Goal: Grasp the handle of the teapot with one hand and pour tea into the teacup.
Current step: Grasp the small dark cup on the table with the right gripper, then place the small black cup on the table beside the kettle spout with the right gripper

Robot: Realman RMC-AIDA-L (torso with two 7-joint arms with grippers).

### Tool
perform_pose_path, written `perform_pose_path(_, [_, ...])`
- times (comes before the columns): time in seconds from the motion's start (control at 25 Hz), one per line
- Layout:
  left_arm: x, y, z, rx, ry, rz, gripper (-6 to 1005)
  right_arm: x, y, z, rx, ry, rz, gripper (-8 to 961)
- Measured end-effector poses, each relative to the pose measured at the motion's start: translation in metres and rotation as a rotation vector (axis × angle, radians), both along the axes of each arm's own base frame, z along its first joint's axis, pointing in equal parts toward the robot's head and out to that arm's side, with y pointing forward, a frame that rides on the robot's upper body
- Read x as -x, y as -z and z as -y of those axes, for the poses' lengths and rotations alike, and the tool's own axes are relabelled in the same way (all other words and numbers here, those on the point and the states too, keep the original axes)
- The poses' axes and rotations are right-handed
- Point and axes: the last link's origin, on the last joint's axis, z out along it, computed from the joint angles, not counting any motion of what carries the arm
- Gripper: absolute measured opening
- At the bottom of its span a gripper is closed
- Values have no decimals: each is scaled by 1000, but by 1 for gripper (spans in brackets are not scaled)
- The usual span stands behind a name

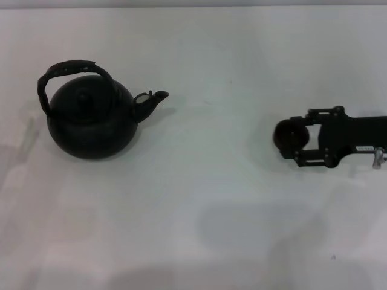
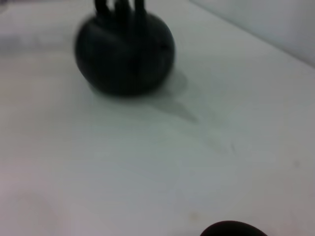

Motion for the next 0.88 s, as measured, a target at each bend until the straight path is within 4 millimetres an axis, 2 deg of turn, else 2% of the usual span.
perform_pose_path(0.24, [-2,2,-1,11,9,0,862,32,9,-8,73,-53,-71,733])
perform_pose_path(0.52, [-4,5,0,33,27,-3,861,63,45,-23,110,-166,10,743])
perform_pose_path(0.68, [-5,6,1,32,34,-1,861,69,58,-28,93,-196,59,749])
perform_pose_path(0.88, [-6,6,3,32,40,3,861,65,66,-29,81,-205,119,756])
